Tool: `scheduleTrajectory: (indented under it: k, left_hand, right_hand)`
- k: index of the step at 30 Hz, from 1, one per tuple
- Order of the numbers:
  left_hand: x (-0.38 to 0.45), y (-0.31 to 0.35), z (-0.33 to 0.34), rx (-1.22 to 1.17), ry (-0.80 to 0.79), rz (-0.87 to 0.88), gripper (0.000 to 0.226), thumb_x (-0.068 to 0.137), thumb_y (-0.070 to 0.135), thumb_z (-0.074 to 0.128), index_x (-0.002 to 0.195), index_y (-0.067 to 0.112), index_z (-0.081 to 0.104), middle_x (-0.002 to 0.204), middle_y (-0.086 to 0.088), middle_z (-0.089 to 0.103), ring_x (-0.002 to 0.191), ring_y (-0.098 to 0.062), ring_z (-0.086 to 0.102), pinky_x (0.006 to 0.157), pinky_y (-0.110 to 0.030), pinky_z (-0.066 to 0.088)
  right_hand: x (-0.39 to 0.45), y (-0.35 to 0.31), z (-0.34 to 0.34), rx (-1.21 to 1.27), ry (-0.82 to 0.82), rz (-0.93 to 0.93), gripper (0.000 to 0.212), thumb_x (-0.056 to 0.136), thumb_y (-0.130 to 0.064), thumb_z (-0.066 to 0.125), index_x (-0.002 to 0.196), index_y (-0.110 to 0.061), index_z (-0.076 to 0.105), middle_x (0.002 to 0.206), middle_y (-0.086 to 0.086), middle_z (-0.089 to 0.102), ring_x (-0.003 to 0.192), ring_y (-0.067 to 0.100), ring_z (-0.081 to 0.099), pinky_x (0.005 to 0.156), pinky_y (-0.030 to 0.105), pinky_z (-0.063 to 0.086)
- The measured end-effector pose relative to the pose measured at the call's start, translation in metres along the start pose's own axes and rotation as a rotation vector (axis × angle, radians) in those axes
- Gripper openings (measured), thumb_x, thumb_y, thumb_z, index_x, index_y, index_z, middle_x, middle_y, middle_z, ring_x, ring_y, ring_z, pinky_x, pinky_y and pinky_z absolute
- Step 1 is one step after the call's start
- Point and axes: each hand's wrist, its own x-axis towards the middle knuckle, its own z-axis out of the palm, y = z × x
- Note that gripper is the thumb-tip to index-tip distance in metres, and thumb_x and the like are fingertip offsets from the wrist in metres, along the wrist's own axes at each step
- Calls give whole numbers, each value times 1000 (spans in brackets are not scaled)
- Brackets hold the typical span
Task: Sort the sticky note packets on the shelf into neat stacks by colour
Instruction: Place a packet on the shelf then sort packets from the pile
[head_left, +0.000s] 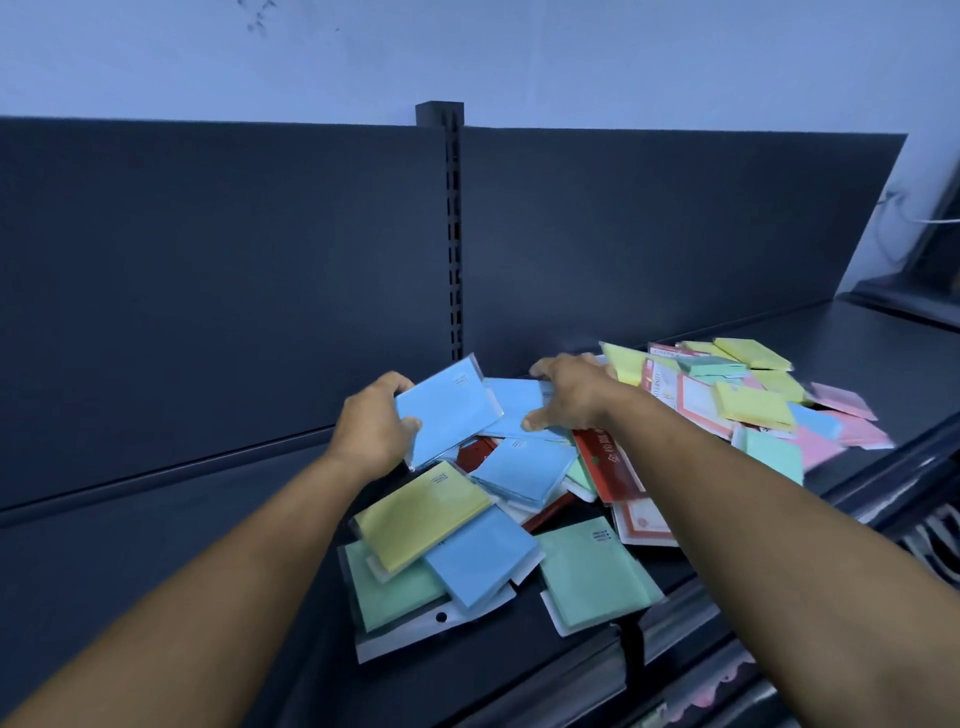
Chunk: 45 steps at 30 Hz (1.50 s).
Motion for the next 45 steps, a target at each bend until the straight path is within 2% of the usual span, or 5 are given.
scheduleTrajectory:
  k: [8, 20, 32, 40, 45]
  left_hand:
    - [-20, -6, -30, -90, 98, 24, 10, 87, 7, 60, 91, 16, 60, 83, 6, 61, 71, -8, 52, 56, -19, 39]
    - [-93, -30, -98, -66, 235, -71, 15, 81, 11, 66, 78, 21, 55, 85, 5, 62, 71, -9, 54, 55, -20, 39]
    - [-179, -130, -189, -4, 370, -248, 50, 80, 16, 71, 126, 21, 52, 101, 4, 60, 82, -6, 54, 65, -13, 37]
    - [-217, -218, -271, -11, 299, -392, 14, 81, 17, 70, 94, 16, 64, 84, 0, 64, 73, -13, 56, 60, -21, 41]
    - [-228, -260, -311, 9, 252, -465, 14, 86, 18, 65, 97, 15, 58, 80, 4, 58, 71, -11, 54, 60, -23, 42]
  right_hand:
    - [-8, -6, -3, 408, 294, -42, 14, 82, -20, 64, 72, -29, 63, 79, -10, 62, 96, 17, 56, 96, 36, 42]
    - [-43, -104, 5, 743, 146, -403, 31, 92, -5, 45, 90, -22, 72, 83, -4, 70, 68, 9, 55, 60, 21, 43]
    - [-105, -268, 54, 870, -153, -572, 29, 93, -6, 44, 91, -21, 70, 96, -11, 67, 87, 8, 59, 75, 20, 47]
    - [-136, -391, 99, 863, -151, -497, 24, 95, -6, 40, 96, -21, 58, 98, -4, 61, 87, 14, 56, 74, 25, 46]
    - [-153, -449, 127, 698, -204, -441, 47, 92, -1, 38, 136, -16, 38, 117, 1, 55, 98, 18, 52, 79, 25, 40]
